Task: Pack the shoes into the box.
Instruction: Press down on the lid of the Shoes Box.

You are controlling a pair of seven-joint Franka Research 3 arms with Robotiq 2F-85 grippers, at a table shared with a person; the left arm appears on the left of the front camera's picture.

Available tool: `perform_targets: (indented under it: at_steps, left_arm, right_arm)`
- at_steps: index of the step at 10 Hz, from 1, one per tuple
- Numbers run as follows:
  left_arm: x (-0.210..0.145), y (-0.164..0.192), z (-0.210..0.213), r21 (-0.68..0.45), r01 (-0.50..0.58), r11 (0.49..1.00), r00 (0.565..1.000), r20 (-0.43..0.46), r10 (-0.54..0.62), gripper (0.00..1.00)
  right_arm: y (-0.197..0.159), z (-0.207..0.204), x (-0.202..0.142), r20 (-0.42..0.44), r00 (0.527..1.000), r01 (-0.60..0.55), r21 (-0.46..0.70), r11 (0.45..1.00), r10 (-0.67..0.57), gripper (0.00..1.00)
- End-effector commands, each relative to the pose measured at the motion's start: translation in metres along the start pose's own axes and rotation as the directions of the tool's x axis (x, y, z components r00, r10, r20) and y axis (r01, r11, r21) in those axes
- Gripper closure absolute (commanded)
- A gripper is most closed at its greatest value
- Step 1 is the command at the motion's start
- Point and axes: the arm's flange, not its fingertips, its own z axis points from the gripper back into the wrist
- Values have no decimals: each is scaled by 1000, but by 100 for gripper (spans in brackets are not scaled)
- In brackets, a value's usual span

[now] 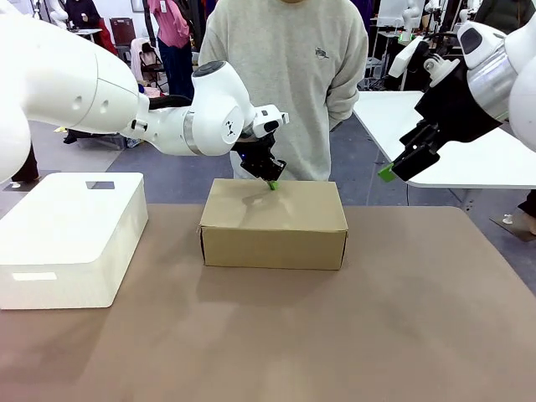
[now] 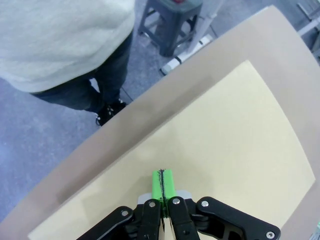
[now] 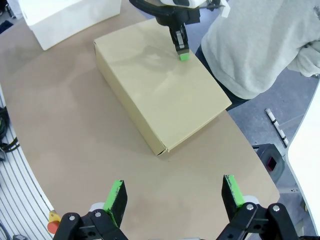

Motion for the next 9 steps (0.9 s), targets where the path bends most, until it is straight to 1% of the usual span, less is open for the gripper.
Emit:
perform_targets:
  at_steps: [1,3,5,6,7,9]
  left_arm:
    - [-12,-4,34,106,-55,993,998,10,54,100]
    - [-22,-10,59,122,-56,991,998,26,53,100]
    - [-33,-12,76,113,-71,991,997,48,66,100]
    - [-37,-6,81,95,-60,994,998,32,58,100]
    - [-14,-11,72,91,-49,995,998,38,45,100]
    - [-14,-11,72,91,-49,995,998,38,45,100]
  right_arm:
    - [2,-1,0,-6,1000,15,-11,1000,-15,0]
    - [2,-1,0,-6,1000,15,-11,1000,-15,0]
    - [2,-1,0,-6,1000,15,-11,1000,-15,0]
    - [2,-1,0,-6,1000,15,-11,1000,-15,0]
    - [2,-1,0,-6,1000,15,-11,1000,-15,0]
    - [2,-1,0,-6,1000,15,-11,1000,-15,0]
